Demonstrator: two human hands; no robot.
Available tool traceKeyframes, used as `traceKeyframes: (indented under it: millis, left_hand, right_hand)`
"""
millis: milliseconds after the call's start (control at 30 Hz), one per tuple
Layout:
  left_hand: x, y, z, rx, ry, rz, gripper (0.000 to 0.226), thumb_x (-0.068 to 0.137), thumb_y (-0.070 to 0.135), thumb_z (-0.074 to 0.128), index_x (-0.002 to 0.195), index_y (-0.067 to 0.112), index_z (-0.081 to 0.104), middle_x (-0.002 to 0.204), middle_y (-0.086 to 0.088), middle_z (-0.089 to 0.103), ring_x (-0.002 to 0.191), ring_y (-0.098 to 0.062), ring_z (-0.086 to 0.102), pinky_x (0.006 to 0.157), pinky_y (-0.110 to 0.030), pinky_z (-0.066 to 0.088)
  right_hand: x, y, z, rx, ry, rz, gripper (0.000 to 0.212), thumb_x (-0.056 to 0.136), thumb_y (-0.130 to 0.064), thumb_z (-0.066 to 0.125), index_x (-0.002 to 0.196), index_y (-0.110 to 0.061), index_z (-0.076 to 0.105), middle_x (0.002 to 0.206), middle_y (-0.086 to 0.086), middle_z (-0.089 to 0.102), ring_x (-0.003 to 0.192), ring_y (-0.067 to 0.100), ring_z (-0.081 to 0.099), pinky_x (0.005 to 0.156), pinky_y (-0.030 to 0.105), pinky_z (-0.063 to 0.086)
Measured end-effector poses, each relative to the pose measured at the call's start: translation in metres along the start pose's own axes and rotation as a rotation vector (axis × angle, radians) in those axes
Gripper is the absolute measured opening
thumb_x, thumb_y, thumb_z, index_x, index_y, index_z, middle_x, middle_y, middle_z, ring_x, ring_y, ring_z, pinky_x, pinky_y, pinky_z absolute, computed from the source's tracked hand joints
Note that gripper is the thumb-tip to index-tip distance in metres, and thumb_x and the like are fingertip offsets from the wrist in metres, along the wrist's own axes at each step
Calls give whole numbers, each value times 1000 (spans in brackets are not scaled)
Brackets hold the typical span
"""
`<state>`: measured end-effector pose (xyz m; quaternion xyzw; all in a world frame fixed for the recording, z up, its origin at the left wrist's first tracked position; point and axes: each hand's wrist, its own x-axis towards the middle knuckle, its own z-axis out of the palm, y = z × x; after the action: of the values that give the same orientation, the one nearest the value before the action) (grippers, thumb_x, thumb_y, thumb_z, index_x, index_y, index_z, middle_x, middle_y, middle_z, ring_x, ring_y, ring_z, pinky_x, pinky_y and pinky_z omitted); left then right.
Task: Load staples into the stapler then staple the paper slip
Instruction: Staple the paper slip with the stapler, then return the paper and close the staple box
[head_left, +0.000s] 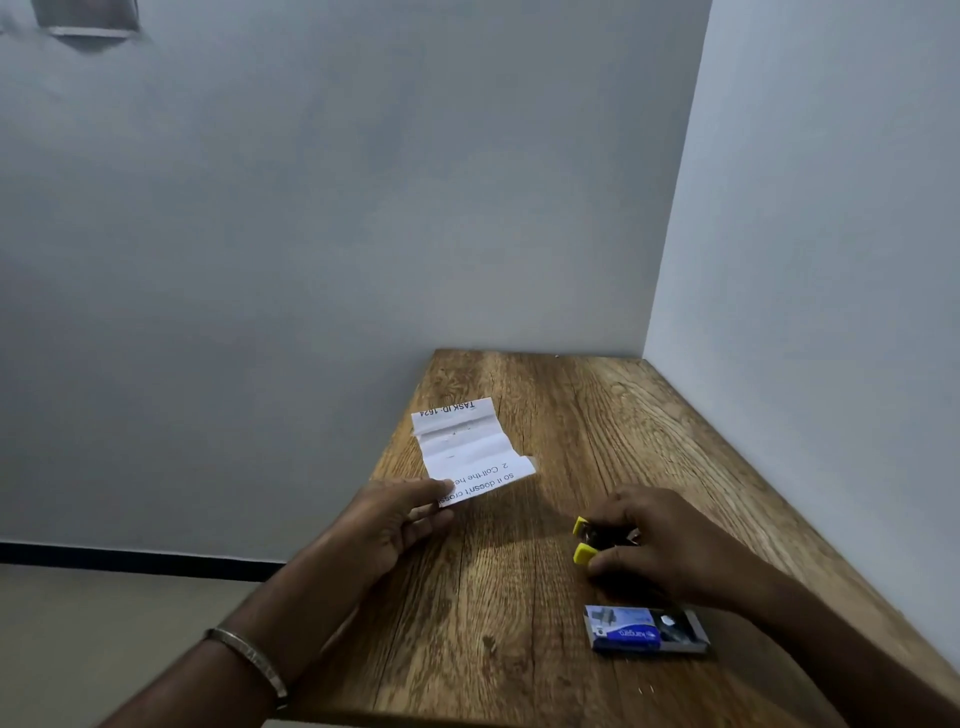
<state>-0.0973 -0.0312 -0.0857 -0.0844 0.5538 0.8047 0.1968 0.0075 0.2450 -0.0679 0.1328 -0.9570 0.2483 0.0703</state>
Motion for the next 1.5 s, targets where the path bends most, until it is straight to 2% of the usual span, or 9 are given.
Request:
traceKeyframes:
  millis: [467,567,700,833,1033,1200,1333,1400,1500]
  left_hand:
    - [-11,8,4,42,-33,-43,41,64,-6,78,101,-11,63,90,-25,75,66,-30,74,45,-24,57]
    - [-12,8,2,46,-35,-47,40,63,-5,79,100,-12,63,90,-26,74,64,-31,74,45,-24,58]
    - [-14,8,2,46,-33,-60,31,71,-6,76,99,-11,63,86,-25,75,61,-28,73,44,-23,57]
    - [-20,11,-1,53,-65,-81,31,73,-6,75,101,-11,64,79,-23,75,58,-23,73,43,-23,56]
    - [-25,19,-12,49,-100,-62,53,62,3,79,111,-11,63,82,-23,74,62,-22,73,50,-26,60]
    - [-27,19,-18,223,13,162,60,72,18,81,121,-5,58,102,-20,72,86,-25,72,60,-30,59]
    - [-31,14,-16,917,363,788,36,80,30,78,114,23,67,108,5,68,93,-12,63,69,-24,50]
    - [-34,11,-16,1166,320,1032,23,83,26,75,105,27,72,104,10,71,91,-9,64,69,-23,49]
    - [-31,2,-18,1473,193,1113,23,90,27,65,111,26,72,115,9,70,103,-13,64,85,-32,52]
  right_hand:
    - [3,2,10,-157,0,22,48,75,-45,80,120,-30,68,102,-12,60,95,4,56,82,27,51]
    - [5,-8,11,-114,172,-28,58,75,-47,79,127,-29,63,107,-13,62,97,3,57,83,24,49]
    - [18,-39,17,-247,385,-278,48,77,-37,81,122,-24,68,108,-8,66,95,5,59,81,24,52]
    - [41,-59,26,-555,371,-399,44,73,-25,85,115,-23,71,108,0,71,94,20,68,74,37,56]
    - [63,-66,39,-635,298,-426,18,90,-11,66,105,-18,73,93,1,72,79,18,66,61,34,57]
    - [72,-69,49,-669,288,-400,15,91,-11,63,103,-14,72,92,1,68,80,17,65,60,29,57]
    - [75,-67,56,-641,253,-375,20,98,-16,55,114,-14,67,105,2,64,91,17,62,69,30,57]
    - [76,-68,59,-625,239,-369,18,98,-20,55,110,-17,67,101,-1,62,87,14,59,61,26,50]
    - [77,-68,63,-623,215,-351,13,97,-21,57,103,-18,68,95,-1,62,83,13,59,56,25,42]
